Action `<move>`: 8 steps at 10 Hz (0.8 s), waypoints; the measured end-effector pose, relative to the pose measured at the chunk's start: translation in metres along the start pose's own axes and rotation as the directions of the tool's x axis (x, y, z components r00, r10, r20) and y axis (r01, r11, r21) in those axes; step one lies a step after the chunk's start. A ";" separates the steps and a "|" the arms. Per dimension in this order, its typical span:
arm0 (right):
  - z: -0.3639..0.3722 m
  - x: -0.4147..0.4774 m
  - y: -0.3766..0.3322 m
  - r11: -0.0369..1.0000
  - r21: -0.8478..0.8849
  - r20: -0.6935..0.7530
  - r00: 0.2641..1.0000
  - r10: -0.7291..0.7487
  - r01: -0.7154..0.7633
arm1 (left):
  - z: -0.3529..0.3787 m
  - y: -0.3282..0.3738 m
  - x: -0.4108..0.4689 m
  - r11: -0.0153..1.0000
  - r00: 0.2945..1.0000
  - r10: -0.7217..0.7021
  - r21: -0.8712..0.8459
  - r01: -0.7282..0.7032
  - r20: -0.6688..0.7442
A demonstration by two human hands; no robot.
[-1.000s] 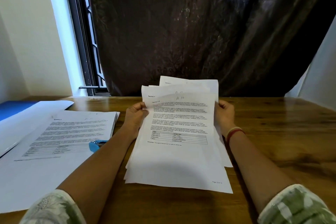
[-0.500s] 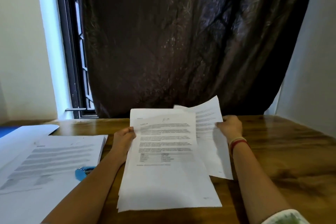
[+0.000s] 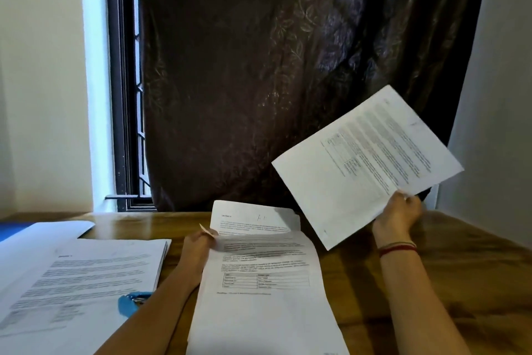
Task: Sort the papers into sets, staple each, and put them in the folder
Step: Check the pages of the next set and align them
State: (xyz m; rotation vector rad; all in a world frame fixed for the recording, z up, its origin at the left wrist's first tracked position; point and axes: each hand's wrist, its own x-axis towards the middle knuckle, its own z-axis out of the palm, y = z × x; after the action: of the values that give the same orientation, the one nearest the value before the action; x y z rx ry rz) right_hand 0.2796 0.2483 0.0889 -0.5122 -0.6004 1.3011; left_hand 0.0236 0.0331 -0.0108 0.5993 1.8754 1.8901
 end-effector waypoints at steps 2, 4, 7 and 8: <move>-0.004 -0.005 0.025 0.981 -0.190 0.104 0.992 0.070 -0.050 | 0.002 0.003 0.007 0.998 0.995 -0.065 0.016 0.066 -0.082; -0.010 -0.009 0.047 0.947 -0.320 0.268 0.962 0.059 0.031 | -0.001 0.002 -0.003 0.991 0.996 -0.043 -0.126 0.033 -0.074; -0.008 -0.026 0.066 0.755 -0.650 0.523 0.768 0.368 0.080 | -0.004 0.011 -0.014 0.987 0.998 -0.066 -0.147 0.066 0.007; -0.007 -0.035 0.073 0.675 -0.731 0.542 0.685 0.487 0.099 | -0.003 0.013 -0.011 0.985 0.994 -0.098 -0.144 0.090 -0.047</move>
State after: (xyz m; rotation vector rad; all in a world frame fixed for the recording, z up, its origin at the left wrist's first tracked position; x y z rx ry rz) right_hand 0.2257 0.2280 0.0312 -0.7298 -1.8251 1.4528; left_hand 0.0312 0.0243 0.0018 0.4109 1.7507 1.9749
